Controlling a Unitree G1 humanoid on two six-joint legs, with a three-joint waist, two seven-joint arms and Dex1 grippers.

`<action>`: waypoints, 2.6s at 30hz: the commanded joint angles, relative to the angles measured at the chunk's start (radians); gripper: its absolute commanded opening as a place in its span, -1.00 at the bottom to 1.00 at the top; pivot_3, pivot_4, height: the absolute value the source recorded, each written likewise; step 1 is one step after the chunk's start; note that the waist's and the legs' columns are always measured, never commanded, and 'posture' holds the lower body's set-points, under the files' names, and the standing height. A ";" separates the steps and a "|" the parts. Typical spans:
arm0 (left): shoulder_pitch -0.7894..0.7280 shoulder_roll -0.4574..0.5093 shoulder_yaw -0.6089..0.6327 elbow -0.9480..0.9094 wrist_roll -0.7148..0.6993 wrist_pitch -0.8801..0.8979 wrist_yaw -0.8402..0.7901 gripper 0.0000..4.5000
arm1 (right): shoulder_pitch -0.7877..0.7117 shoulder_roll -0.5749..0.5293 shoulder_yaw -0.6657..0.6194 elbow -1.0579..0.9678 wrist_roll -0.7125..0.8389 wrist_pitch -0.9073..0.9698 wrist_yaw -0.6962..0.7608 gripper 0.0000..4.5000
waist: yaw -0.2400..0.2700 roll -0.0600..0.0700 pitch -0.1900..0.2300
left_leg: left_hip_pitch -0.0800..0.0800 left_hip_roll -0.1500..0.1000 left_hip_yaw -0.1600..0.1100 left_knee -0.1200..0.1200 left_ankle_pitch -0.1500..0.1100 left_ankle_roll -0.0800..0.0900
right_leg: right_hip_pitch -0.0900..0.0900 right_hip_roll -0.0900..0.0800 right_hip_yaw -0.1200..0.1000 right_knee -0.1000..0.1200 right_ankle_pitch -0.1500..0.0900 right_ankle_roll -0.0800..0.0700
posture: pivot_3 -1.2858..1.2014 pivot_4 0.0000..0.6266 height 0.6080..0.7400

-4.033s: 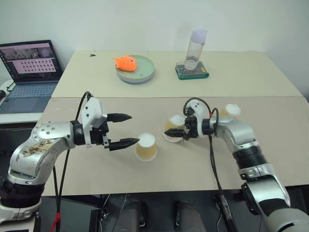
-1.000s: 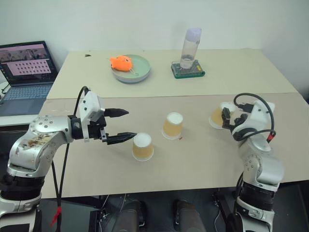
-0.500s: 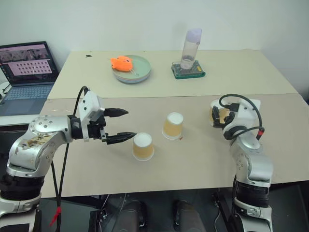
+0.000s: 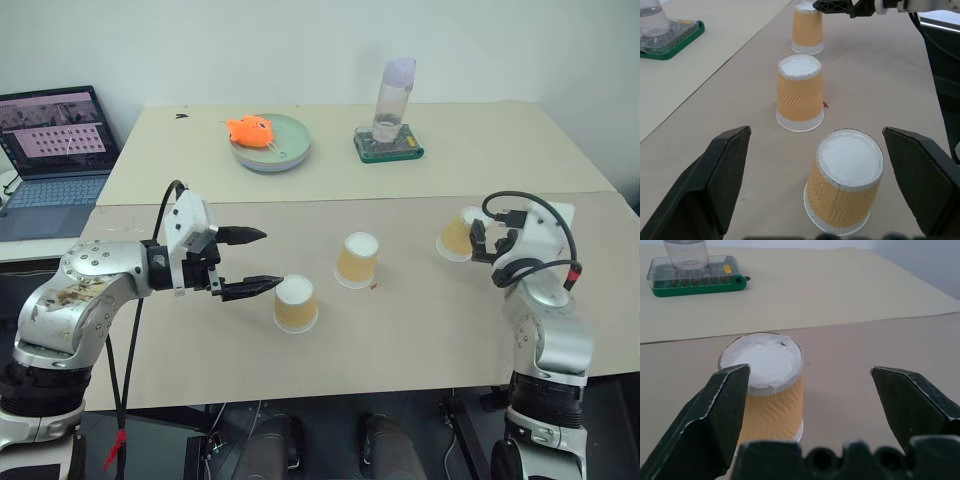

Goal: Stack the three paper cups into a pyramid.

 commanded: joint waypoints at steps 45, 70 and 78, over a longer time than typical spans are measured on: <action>-0.009 0.030 0.059 -0.034 -0.017 0.029 0.010 1.00 | -0.190 0.049 -0.048 0.264 0.100 -0.155 0.011 1.00 | -0.004 0.000 0.000 | 0.000 0.001 0.001 0.000 0.001 0.001 | 0.000 0.001 0.001 0.000 0.001 -0.001 | 0.03 -0.52 1.00; -0.013 0.028 0.061 -0.032 -0.016 0.030 0.025 1.00 | -0.238 0.004 0.006 0.399 0.086 -0.239 0.026 0.17 | -0.004 0.000 0.000 | 0.000 0.000 0.001 0.000 0.002 0.002 | 0.000 0.001 0.001 0.000 0.001 -0.001 | 0.03 -0.52 1.00; -0.005 0.022 0.057 -0.042 -0.014 0.027 0.033 1.00 | -0.240 -0.036 0.009 0.294 0.156 -0.184 0.123 0.16 | -0.003 0.000 0.000 | 0.000 0.000 0.001 0.000 0.002 0.002 | 0.000 0.001 0.001 0.000 0.001 -0.001 | 0.03 -0.52 1.00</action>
